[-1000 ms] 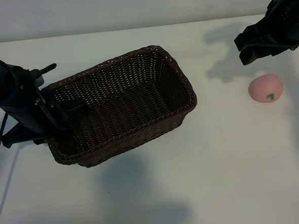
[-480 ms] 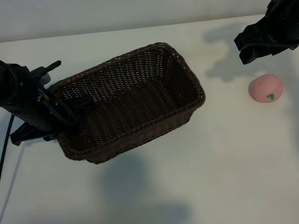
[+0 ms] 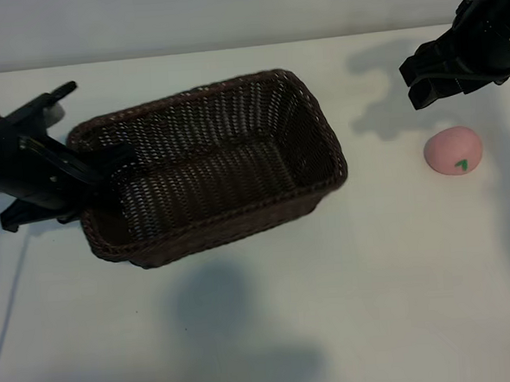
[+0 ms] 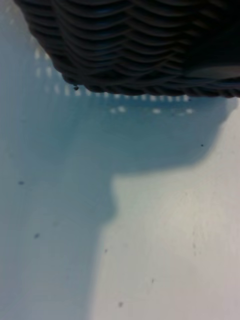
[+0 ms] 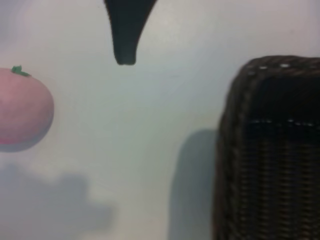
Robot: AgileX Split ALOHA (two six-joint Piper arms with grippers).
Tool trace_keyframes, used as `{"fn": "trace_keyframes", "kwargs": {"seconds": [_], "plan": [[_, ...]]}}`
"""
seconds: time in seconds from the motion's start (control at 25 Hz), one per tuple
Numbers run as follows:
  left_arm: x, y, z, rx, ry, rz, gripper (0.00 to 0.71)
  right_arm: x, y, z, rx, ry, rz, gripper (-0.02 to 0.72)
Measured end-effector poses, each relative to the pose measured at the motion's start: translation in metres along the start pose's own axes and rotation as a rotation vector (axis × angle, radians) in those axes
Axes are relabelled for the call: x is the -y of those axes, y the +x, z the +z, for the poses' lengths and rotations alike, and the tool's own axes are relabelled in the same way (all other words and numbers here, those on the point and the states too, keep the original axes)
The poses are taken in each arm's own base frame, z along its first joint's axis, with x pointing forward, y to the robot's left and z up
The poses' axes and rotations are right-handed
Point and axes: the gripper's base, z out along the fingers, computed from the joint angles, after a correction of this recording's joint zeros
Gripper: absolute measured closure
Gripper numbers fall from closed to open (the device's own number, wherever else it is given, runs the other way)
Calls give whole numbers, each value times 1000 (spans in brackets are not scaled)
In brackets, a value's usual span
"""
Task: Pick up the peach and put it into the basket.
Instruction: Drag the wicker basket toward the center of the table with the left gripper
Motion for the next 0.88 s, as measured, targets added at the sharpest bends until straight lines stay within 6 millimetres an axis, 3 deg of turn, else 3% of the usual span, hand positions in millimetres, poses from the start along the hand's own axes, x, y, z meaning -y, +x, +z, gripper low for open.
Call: {"fn": "trace_keyframes", "kwargs": {"seconds": [0.32,0.64,0.88], "plan": [[7,-3,-7,-22,81,107,546,0,0,0,0,0,0,108],[36,-47,-33,14,99,235,546,0,0,0,-4,-1,0,108],[56,-74,-28,9,114,272,546,0,0,0,-5,-1,0,108]]}}
